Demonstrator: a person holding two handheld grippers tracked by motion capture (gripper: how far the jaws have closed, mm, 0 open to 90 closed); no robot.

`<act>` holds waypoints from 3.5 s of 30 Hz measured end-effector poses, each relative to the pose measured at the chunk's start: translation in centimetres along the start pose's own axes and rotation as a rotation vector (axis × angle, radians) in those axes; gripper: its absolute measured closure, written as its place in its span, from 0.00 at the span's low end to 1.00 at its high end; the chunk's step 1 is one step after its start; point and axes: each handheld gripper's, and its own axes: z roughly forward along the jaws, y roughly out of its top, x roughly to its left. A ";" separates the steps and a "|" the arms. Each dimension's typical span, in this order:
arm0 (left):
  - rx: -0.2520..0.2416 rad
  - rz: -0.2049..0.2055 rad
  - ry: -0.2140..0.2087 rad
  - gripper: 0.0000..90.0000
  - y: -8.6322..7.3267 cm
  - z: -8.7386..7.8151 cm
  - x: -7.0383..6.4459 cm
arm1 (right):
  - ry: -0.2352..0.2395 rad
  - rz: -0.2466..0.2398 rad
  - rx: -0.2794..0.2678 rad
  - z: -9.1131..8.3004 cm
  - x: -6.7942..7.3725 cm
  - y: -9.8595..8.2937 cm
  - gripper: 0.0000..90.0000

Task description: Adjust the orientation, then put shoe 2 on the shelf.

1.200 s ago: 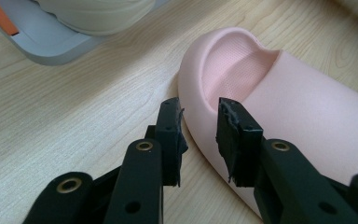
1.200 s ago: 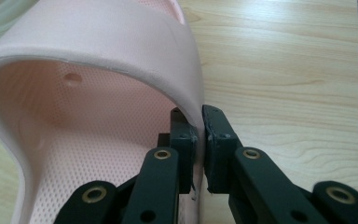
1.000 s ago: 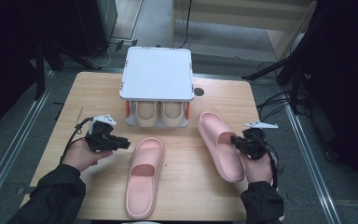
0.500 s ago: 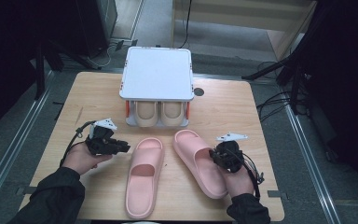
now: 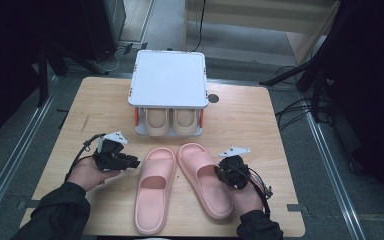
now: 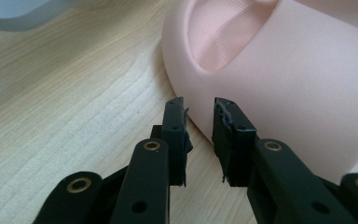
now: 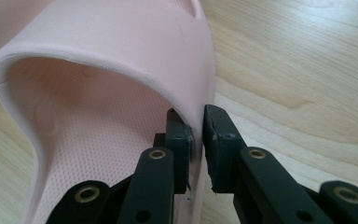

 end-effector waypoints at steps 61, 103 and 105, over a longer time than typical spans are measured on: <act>0.014 0.031 -0.059 0.79 -0.6 0.0 -1.7 | 0.126 0.090 -0.068 0.2 0.0 -0.6 0.84; -0.113 -0.060 0.003 0.59 1.0 -2.8 0.6 | 0.284 -0.041 -0.197 -0.3 9.2 -1.9 0.41; -0.115 -0.060 0.003 0.59 1.0 -2.8 0.7 | 0.285 -0.035 -0.193 0.3 9.3 -1.7 0.40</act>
